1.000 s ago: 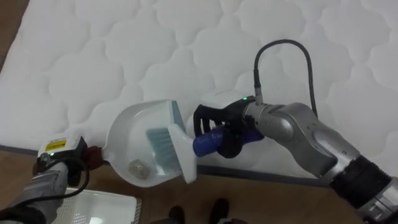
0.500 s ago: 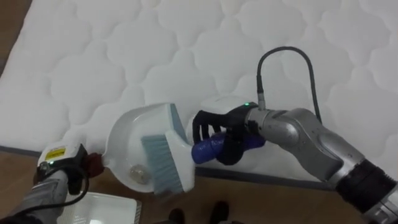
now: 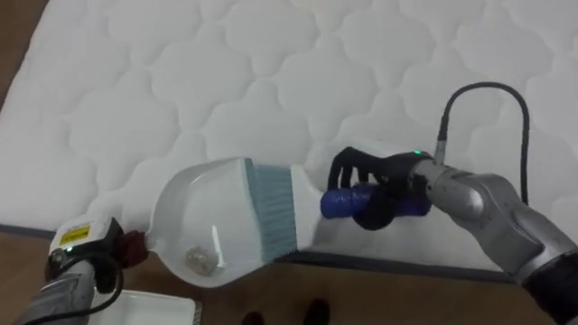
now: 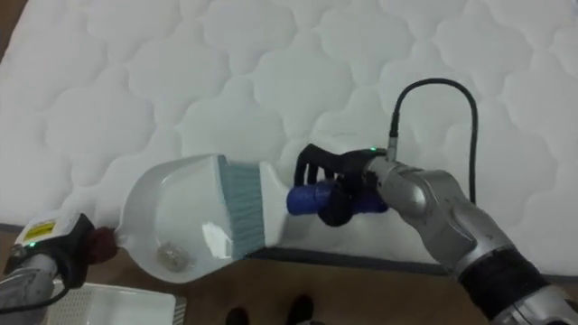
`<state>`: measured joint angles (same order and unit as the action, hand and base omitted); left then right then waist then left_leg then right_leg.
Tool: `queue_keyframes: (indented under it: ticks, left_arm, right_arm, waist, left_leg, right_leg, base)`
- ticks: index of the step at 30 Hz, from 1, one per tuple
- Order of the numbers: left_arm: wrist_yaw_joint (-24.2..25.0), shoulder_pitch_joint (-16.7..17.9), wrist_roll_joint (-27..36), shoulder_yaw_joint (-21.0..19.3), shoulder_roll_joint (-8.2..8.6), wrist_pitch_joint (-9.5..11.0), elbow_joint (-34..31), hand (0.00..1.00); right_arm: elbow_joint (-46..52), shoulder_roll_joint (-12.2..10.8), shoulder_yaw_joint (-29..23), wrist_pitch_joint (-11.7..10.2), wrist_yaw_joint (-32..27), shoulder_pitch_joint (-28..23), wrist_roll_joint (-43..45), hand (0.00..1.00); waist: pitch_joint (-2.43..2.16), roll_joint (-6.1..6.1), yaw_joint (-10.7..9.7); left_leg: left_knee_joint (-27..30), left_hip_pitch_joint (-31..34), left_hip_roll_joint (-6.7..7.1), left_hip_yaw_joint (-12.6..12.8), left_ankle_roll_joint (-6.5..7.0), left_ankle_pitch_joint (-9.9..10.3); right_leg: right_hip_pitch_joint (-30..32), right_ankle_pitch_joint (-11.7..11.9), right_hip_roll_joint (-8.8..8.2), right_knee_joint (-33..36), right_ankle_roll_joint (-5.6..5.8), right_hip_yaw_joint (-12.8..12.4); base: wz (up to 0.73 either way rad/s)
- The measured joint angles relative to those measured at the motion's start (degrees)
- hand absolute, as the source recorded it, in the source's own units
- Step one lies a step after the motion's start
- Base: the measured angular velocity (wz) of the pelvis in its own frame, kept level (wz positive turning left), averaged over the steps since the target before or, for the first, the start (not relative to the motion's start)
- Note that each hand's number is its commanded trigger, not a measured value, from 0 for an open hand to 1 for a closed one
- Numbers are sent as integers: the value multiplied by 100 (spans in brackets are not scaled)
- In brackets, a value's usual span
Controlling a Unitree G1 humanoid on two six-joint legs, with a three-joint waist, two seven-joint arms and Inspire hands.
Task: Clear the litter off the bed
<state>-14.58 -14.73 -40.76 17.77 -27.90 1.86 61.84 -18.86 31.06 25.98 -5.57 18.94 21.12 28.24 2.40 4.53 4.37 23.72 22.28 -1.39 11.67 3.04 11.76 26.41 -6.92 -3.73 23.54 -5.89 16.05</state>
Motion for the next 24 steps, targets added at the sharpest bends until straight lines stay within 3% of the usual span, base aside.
queue_keyframes:
  ticks: [4,5,6,7,10,14,19,24]
  left_arm:
    - [-12,300,5,-293,0,-20,-391,100]
    - [-27,435,3,-407,2,-20,-530,100]
    - [-32,538,14,-477,2,-20,-617,100]
    - [-32,578,16,-502,5,-20,-632,100]
    - [-34,898,-10,-811,23,-35,-1047,100]
    - [-129,1377,22,-1223,107,-55,-1587,100]
    - [-143,1902,24,-1402,259,-62,-2171,100]
    - [-59,2219,80,-1443,314,-67,-2654,100]
  right_arm:
    - [-8,-2,-547,-6,-355,-274,-2,97]
    - [-6,-3,-741,-4,-444,-374,-37,55]
    - [-4,0,-934,-2,-539,-497,-80,35]
    - [-4,2,-1010,0,-595,-568,-96,0]
    - [72,35,-1544,1,-953,-1047,-155,0]
    - [102,35,-2038,11,-1400,-1462,-290,0]
    - [97,33,-2538,22,-1902,-1705,-798,0]
    - [107,-50,-2640,21,-2235,-1733,-911,0]
  waist:
    - [-18,-14,-96]
    - [-51,-15,-97]
    - [-80,-16,-105]
    - [-95,-22,-112]
    - [-216,-109,-162]
    - [-291,-249,-258]
    - [-285,-282,-304]
    - [-281,-278,-339]
  left_leg:
    - [-51,-228,-17,7,0,7]
    - [-131,-332,-13,46,2,10]
    - [-225,-467,0,75,2,9]
    - [-254,-540,1,82,2,9]
    - [-427,-930,-1,84,-5,6]
    - [-752,-1421,11,83,-17,-3]
    - [-1197,-2113,34,87,-62,-36]
    - [-1259,-2278,9,61,-77,-42]
  right_leg:
    - [-242,10,41,-128,20,-12]
    - [-299,8,46,-167,24,-36]
    - [-388,5,51,-189,34,-68]
    - [-447,0,58,-199,41,-80]
    - [-844,10,122,-388,78,-119]
    - [-1334,37,181,-653,129,-148]
    - [-1928,35,271,-909,176,-198]
    - [-2137,40,332,-1116,186,-173]
  base:
    - [-2]
    - [-15]
    - [-15]
    - [-11]
    - [-3]
    - [-3]
    - [-7]
    - [0]
